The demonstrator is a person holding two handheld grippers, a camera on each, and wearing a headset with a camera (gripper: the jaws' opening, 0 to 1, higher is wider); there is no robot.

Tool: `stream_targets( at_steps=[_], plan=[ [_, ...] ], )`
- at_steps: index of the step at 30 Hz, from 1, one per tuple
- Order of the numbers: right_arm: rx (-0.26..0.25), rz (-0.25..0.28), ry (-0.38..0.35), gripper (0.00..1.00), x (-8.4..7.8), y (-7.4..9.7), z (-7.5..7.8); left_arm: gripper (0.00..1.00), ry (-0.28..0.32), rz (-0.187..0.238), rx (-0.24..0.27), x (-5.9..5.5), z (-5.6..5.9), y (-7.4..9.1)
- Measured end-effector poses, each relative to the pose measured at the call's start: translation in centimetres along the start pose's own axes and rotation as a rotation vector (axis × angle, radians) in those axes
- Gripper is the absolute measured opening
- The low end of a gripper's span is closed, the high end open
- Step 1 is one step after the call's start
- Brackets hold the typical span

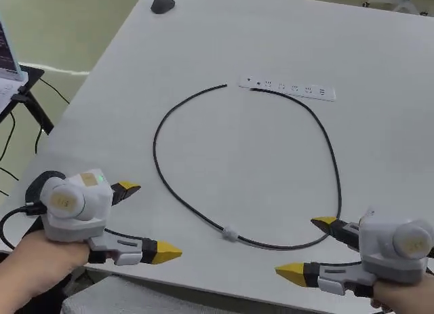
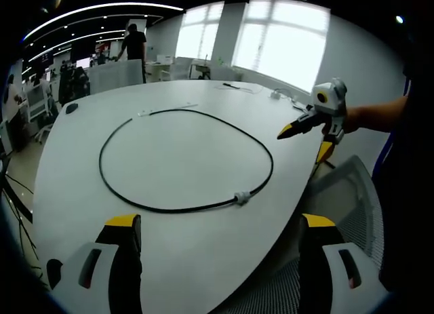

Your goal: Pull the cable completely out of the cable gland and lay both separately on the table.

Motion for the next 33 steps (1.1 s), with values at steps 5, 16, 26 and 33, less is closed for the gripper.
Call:
stream_targets(
  at_steps=[5,16,26,33],
  plan=[
    [-0.009,-0.011,0.011,0.75,1.3,-1.5,0.2,0.97,0.011,0.006,-0.023,-0.2,-0.4,-0.4],
    [-0.015,-0.093,0.062,0.62,2.3,-4.8,0.2,0.96,0.022,0.006,-0.06,-0.4,-1.1,-0.9],
    [-0.016,-0.186,0.101,0.5,2.4,-7.8,-0.1,0.96,0.036,0.005,-0.107,-0.8,-1.3,-1.0],
    [-0.006,-0.279,0.18,0.42,1.7,-9.8,-0.6,0.96,0.003,-0.023,-0.135,-1.5,-1.2,-1.0]
  ],
)
Point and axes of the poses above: the centre of the closed fingertips' face, and the gripper's own axes: y roughly backward along the fingers, z roughly to its right, x roughly out of its top, the point moved 8 cm from there along y, roughly backward along the fingers, and after that the axes turned 2 degrees about -x, right-handed, at the moved point
